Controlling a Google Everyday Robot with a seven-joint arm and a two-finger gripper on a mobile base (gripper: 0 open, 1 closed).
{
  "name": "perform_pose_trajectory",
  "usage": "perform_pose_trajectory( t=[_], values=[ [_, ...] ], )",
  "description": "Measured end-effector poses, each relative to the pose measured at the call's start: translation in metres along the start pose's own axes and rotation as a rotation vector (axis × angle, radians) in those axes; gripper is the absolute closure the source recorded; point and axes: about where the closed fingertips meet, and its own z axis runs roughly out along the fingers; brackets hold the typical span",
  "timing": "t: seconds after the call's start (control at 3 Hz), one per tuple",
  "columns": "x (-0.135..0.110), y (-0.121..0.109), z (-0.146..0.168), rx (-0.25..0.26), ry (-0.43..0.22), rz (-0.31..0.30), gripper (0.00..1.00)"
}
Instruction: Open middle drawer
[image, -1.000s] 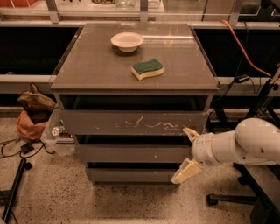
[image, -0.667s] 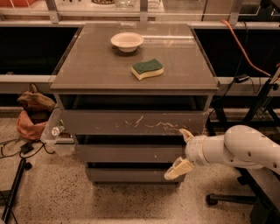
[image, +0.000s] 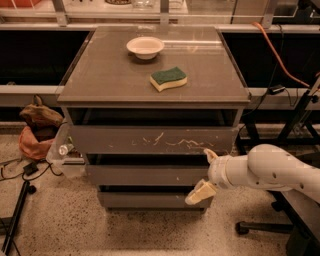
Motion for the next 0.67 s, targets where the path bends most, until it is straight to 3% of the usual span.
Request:
perform_pose_trajectory(
  t=[0.67],
  values=[
    [0.05,-0.029,0.085,0.018,0.072,0.073,0.0]
  ],
)
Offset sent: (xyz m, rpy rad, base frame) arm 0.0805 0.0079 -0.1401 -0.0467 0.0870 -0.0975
